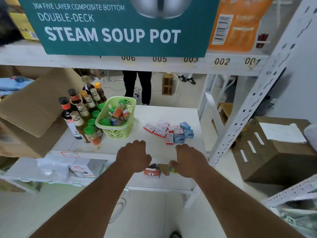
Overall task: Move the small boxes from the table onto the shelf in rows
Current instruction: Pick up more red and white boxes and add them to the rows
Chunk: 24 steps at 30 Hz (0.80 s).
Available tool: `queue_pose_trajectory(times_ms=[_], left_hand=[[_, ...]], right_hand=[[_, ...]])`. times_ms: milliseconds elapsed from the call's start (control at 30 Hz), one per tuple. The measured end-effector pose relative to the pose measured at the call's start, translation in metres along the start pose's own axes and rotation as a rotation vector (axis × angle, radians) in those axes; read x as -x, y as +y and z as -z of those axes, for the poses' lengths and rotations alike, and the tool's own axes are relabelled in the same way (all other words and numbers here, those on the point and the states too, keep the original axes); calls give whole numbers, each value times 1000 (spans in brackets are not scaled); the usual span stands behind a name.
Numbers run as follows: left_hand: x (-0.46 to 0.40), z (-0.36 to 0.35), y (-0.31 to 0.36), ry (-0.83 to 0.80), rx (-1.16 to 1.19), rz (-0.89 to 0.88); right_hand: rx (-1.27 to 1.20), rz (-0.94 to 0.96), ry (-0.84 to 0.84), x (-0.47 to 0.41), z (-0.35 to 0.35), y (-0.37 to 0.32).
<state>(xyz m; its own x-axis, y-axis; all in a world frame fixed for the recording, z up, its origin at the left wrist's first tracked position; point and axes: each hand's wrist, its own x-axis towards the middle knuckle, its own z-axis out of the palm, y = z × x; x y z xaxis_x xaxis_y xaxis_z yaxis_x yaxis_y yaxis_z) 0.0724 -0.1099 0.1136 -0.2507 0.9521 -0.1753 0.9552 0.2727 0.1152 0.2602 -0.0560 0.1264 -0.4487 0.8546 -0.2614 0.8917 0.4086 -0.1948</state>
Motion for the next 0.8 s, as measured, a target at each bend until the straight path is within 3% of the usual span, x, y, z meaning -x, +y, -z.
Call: queue_pose_trajectory(times_ms=[567, 800], left_hand=[[-138, -21, -24, -120, -34, -2], [-199, -47, -41, -58, -1, -89]], right_hand=[[-73, -22, 11, -138, -22, 6], [-62, -126, 57, -187, -43, -3]])
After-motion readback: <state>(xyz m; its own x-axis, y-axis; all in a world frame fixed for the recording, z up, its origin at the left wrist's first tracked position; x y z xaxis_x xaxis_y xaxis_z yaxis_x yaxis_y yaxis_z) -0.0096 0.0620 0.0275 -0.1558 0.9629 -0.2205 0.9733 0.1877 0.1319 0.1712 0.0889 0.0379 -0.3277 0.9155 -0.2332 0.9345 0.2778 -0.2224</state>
